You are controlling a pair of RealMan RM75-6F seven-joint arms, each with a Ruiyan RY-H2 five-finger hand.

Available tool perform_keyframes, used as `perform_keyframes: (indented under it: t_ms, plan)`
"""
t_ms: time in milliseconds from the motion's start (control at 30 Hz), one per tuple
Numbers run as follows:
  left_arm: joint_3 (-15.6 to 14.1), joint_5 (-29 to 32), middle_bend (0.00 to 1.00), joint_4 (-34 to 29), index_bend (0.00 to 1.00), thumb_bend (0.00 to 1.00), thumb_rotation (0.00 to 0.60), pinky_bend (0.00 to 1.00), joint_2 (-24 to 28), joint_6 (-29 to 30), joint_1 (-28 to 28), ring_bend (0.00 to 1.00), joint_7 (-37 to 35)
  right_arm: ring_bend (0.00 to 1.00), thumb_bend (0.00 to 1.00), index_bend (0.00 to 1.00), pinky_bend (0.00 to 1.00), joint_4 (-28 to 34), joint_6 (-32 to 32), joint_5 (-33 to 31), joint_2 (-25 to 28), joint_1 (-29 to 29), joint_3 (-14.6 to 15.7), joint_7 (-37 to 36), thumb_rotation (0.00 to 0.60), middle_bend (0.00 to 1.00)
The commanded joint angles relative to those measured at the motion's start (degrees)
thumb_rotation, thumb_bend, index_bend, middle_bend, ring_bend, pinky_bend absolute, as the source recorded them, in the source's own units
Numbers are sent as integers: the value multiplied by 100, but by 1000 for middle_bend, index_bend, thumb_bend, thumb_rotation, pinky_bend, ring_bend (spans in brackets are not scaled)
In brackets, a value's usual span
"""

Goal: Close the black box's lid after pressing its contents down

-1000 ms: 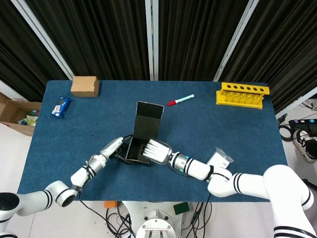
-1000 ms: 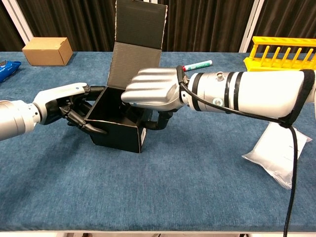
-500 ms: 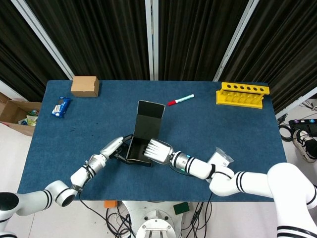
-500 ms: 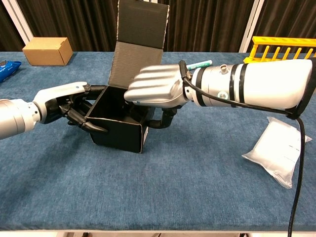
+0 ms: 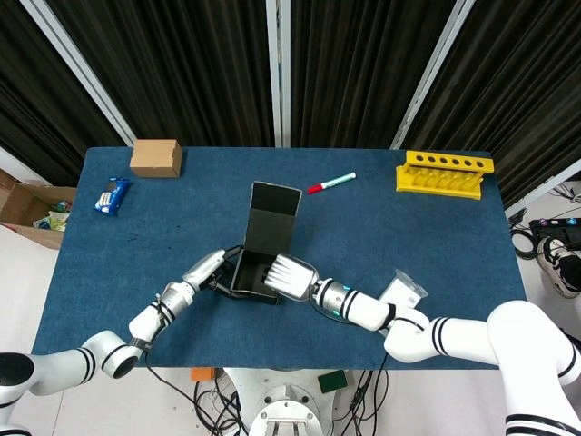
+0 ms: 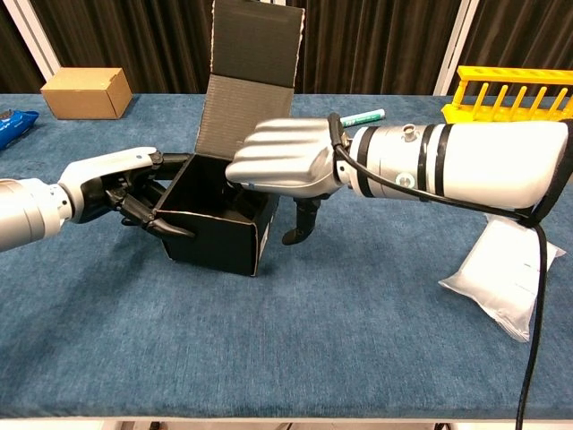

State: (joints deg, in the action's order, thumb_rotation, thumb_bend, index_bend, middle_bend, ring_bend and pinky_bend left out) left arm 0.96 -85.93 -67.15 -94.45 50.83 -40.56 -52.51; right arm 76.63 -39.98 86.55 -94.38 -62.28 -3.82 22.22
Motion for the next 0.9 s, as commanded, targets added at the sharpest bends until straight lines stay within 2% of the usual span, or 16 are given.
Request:
perform_keyframes:
  t_ms: [33, 133, 333, 533, 633, 700, 800, 900]
  plan:
    - [1, 12, 446, 17, 465, 0, 600, 928, -11, -17, 0, 759, 9, 883, 193, 922, 1000, -34, -29, -2, -45, 28, 27, 6, 600, 721]
    - [-1, 10, 446, 21, 465, 0, 600, 928, -10, -14, 6, 759, 11, 883, 204, 895, 1000, -62, -36, -16, -85, 55, 58, -1, 600, 709]
    - [12, 9, 446, 13, 465, 0, 600, 929, -11, 6, 12, 759, 25, 884, 308, 890, 1000, -48, -116, -24, -71, 92, 41, -36, 600, 723]
    - [26, 24, 446, 0, 465, 0, 600, 929, -11, 4, 15, 761, 61, 883, 317, 885, 1000, 29, -171, -32, 10, 121, 25, -48, 600, 719]
    - [30, 31, 445, -4, 461, 0, 600, 929, -9, 14, 25, 762, 104, 882, 312, 847, 1000, 42, -163, -38, 38, 135, 52, 33, 600, 700]
    - [31, 36, 429, -11, 431, 0, 600, 928, -8, 27, 35, 760, 139, 877, 273, 744, 1000, 52, -173, -68, 53, 157, 59, 139, 600, 649]
    - [39, 47, 364, -8, 360, 0, 600, 927, -16, 55, 52, 757, 220, 858, 164, 442, 1000, 94, -226, -125, 56, 205, 47, 256, 600, 493]
    - [65, 74, 292, -27, 284, 0, 600, 925, -26, 127, 91, 750, 326, 840, 77, 215, 1000, 150, -292, -190, 72, 256, 23, 369, 600, 331]
